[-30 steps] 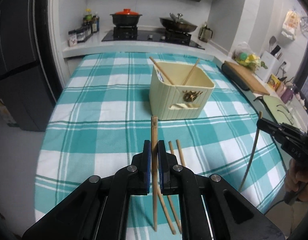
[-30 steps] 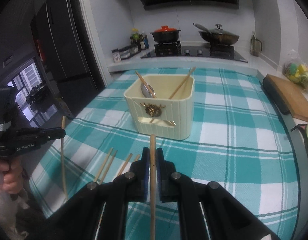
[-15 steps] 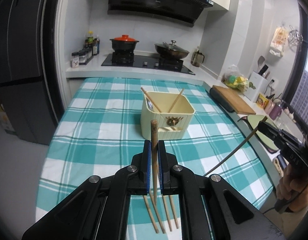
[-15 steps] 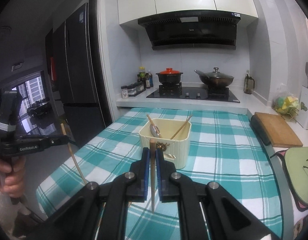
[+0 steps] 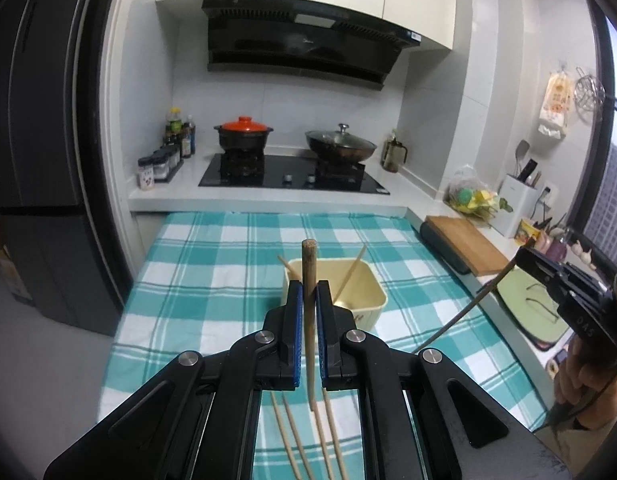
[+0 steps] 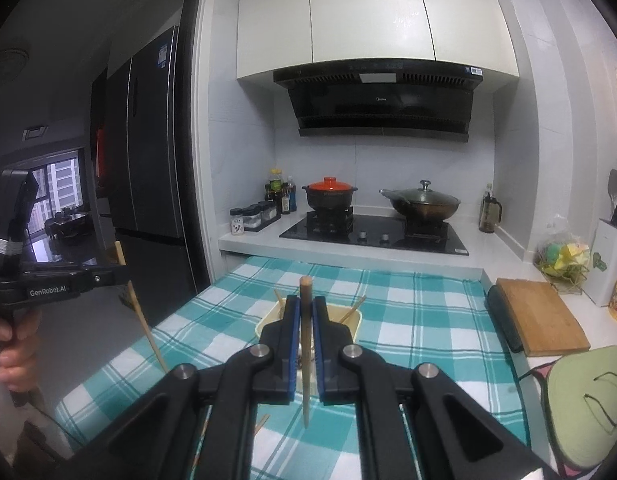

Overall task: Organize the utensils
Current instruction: 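Carry chopstick in left tool and chopstick in right tool over the holder, then open left tool to drop chopstick into holder while right tool drops its chopstick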

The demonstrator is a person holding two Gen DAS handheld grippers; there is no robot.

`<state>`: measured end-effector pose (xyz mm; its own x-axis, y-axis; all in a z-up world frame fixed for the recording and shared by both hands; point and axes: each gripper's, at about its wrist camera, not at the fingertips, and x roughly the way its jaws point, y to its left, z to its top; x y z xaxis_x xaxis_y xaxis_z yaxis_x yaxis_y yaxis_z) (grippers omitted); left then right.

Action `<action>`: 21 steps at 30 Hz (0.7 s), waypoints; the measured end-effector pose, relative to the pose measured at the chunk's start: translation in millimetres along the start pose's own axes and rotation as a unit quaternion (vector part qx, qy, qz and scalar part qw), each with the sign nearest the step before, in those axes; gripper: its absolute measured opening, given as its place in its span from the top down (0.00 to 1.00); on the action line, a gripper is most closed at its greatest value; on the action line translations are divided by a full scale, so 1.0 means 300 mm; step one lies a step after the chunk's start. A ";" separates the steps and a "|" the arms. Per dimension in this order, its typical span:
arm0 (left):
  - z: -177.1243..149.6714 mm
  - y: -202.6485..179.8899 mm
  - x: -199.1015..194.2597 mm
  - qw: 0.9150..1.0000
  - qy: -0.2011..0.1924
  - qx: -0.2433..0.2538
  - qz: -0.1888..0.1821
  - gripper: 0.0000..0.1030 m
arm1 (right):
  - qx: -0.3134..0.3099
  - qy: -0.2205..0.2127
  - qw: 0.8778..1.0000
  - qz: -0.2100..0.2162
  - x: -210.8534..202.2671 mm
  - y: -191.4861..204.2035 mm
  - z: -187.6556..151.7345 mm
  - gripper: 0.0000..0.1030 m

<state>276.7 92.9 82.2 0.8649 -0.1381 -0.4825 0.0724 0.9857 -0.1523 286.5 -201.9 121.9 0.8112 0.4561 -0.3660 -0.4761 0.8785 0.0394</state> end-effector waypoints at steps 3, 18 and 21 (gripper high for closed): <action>0.084 0.010 0.046 1.000 -0.011 -0.020 -0.006 0.96 | -0.002 -0.015 1.000 -0.008 0.034 -0.019 0.061 0.94; 0.200 -0.043 0.521 0.999 -0.005 -0.029 0.035 0.96 | -0.014 -0.022 1.000 0.003 0.417 -0.070 0.141 0.94; 0.167 -0.040 0.619 0.999 0.025 -0.035 0.034 0.96 | 0.005 0.018 1.000 0.011 0.531 -0.106 0.104 0.94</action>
<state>461.2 60.3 37.5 0.8411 -0.0779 -0.5352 -0.0216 0.9839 -0.1772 441.4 -152.8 91.3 0.7878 0.4707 -0.3973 -0.4904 0.8696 0.0579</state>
